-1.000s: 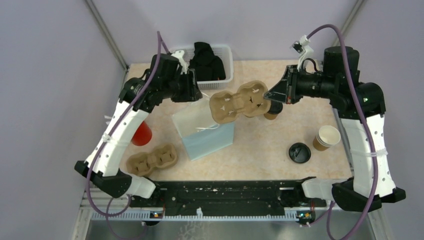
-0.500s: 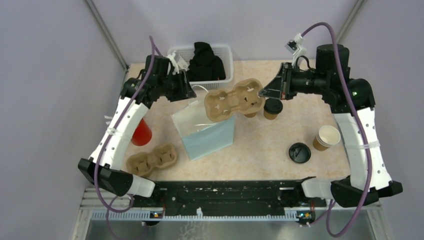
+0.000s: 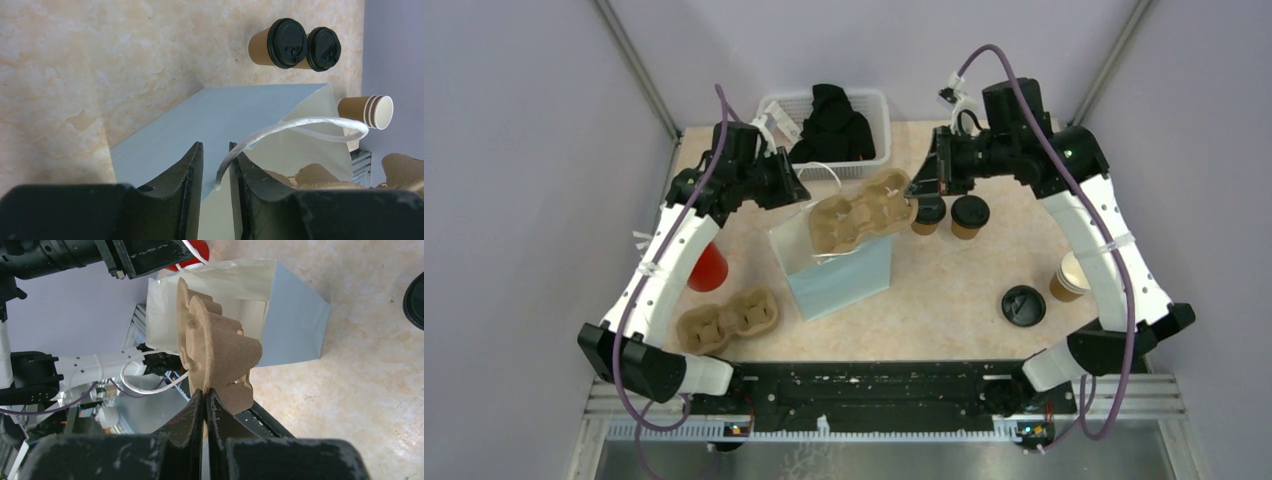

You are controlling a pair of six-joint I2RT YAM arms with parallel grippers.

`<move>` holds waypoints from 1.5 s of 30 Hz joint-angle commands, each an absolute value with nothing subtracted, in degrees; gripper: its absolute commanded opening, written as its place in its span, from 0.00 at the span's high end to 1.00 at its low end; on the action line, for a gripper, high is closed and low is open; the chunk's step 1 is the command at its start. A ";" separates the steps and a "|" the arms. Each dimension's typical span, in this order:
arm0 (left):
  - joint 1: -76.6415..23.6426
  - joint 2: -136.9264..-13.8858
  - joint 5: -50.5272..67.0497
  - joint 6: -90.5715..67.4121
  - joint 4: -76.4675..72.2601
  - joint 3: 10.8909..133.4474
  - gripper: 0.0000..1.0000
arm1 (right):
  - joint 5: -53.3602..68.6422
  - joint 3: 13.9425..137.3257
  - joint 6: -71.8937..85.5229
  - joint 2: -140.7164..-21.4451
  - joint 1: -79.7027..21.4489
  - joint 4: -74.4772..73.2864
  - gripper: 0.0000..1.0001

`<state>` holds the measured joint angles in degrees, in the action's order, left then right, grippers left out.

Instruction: Pack the takeout coffee

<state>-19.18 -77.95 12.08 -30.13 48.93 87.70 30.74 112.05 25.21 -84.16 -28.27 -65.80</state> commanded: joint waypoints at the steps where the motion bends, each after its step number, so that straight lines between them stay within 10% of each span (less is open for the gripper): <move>1: -18.10 -75.72 12.75 -30.52 45.63 85.91 0.69 | 26.40 118.27 25.56 -86.50 -31.34 -66.02 1.00; 21: -16.44 -74.24 21.62 -31.25 41.02 81.96 1.00 | 14.52 129.53 19.95 -91.14 -33.51 -76.74 1.00; 45: -16.87 -73.94 32.74 -43.87 29.02 74.53 1.00 | 10.97 130.71 32.53 -97.86 -45.94 -74.77 1.00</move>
<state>-16.64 -75.37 31.68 -42.87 32.97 75.07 12.80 129.60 28.32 -96.86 -44.27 -76.16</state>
